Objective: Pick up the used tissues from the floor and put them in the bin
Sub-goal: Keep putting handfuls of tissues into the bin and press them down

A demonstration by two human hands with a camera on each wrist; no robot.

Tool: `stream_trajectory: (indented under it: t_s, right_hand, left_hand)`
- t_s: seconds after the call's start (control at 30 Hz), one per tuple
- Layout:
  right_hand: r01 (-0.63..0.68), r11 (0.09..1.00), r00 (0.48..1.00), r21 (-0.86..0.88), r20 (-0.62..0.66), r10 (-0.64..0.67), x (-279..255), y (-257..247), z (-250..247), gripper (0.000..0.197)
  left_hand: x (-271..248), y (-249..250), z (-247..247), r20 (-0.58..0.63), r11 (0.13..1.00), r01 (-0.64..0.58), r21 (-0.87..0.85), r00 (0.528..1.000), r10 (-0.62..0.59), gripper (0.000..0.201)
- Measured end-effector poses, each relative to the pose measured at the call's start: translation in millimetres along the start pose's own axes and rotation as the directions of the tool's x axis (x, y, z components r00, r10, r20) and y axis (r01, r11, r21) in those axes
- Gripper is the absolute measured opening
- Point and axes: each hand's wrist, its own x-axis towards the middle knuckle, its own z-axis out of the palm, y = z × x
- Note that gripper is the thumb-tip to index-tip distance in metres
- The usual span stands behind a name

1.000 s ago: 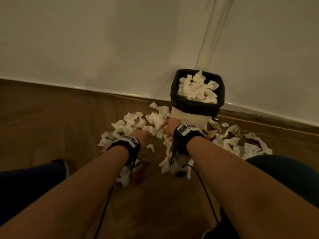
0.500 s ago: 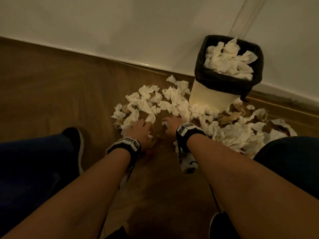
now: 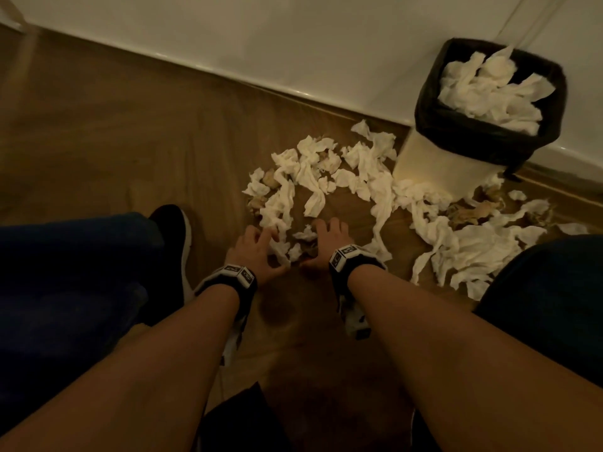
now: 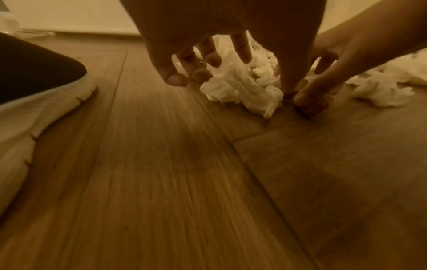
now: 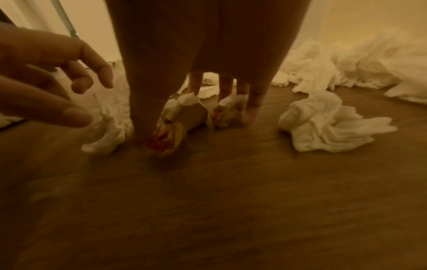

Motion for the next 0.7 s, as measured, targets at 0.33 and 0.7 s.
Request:
stream_trajectory:
  t_s: [0.33, 0.7]
  right_hand:
    - [-0.027, 0.987, 0.998, 0.159, 0.059, 0.018, 0.3, -3.8, 16.1, 0.034]
    - [-0.118, 0.808, 0.967, 0.577, -0.12, 0.227, 1.0, 13.0, 2.1, 0.031]
  left_hand:
    - [3.1, 18.3, 16.2, 0.051, 0.997, 0.021, -0.079, 0.999, -0.017, 0.075]
    - [18.5, 25.8, 14.0, 0.062, 0.983, 0.121, -0.14, 0.992, -0.113, 0.03]
